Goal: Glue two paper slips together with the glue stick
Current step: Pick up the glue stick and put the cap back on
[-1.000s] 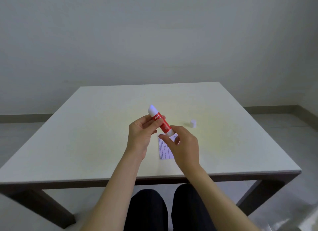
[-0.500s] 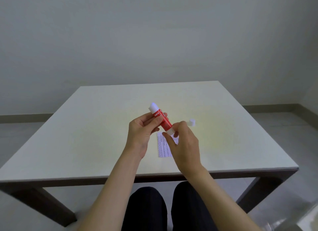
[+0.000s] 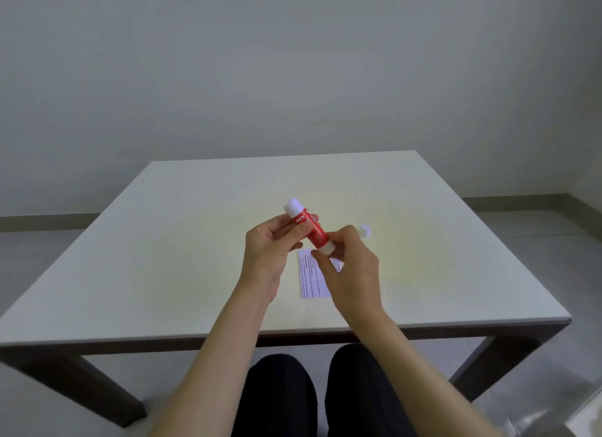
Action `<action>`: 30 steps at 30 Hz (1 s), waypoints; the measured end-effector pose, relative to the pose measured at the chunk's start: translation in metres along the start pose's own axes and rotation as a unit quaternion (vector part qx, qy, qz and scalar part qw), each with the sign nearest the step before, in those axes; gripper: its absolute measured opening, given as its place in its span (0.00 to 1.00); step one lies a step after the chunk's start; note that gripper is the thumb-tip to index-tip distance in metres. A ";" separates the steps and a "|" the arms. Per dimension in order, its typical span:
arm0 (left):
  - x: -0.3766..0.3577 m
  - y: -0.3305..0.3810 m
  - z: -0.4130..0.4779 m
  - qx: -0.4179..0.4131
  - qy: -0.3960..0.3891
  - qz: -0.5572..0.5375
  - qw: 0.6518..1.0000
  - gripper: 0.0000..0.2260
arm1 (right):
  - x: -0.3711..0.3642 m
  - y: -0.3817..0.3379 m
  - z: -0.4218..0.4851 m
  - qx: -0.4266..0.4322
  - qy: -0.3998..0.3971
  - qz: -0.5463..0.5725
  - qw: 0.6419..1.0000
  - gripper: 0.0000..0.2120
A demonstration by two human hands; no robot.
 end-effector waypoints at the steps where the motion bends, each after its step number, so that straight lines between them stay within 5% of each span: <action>1: -0.002 -0.001 0.000 -0.003 0.007 0.005 1.000 0.05 | -0.002 -0.003 -0.003 0.067 0.038 -0.083 0.994 0.06; 3: -0.001 -0.001 0.001 -0.018 0.031 0.027 0.999 0.06 | -0.007 -0.001 -0.002 0.130 0.041 -0.146 0.980 0.10; 5: 0.005 0.001 0.003 -0.057 0.060 0.110 0.990 0.06 | -0.008 0.015 0.011 0.100 -0.055 -0.136 0.984 0.24; 8: 0.011 0.008 0.006 -0.144 0.027 0.333 0.932 0.06 | 0.002 0.059 0.037 0.042 -0.166 -0.203 0.964 0.46; 12: 0.015 0.011 0.008 -0.182 -0.032 0.434 0.882 0.13 | 0.016 0.107 0.064 0.004 -0.153 -0.421 0.894 0.29; 17: 0.015 0.008 0.010 -0.166 -0.058 0.464 0.868 0.12 | 0.020 0.111 0.073 0.010 -0.095 -0.480 0.872 0.18; 19: 0.015 0.006 0.009 -0.162 -0.050 0.471 0.866 0.12 | 0.024 0.103 0.074 -0.005 -0.057 -0.406 0.912 0.14; 21: 0.016 0.006 0.009 -0.166 -0.033 0.472 0.865 0.11 | 0.029 0.088 0.071 -0.081 -0.033 -0.183 0.979 0.09; 24: 0.016 0.006 0.009 -0.174 -0.011 0.466 0.868 0.10 | 0.029 0.051 0.061 -0.129 -0.063 0.129 0.981 0.09; 30: 0.009 0.007 0.008 -0.184 -0.013 0.470 0.863 0.11 | 0.025 0.011 0.050 -0.080 -0.113 0.151 0.979 0.11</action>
Point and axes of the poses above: each hand's wrist, its own z-axis towards the middle knuckle, its own x-axis out of the back of the hand, y = z × x, the point moved 4 cm from there along z, towards the middle knuckle, and after that the axes turned 2 degrees about y, right-handed, at the moved point
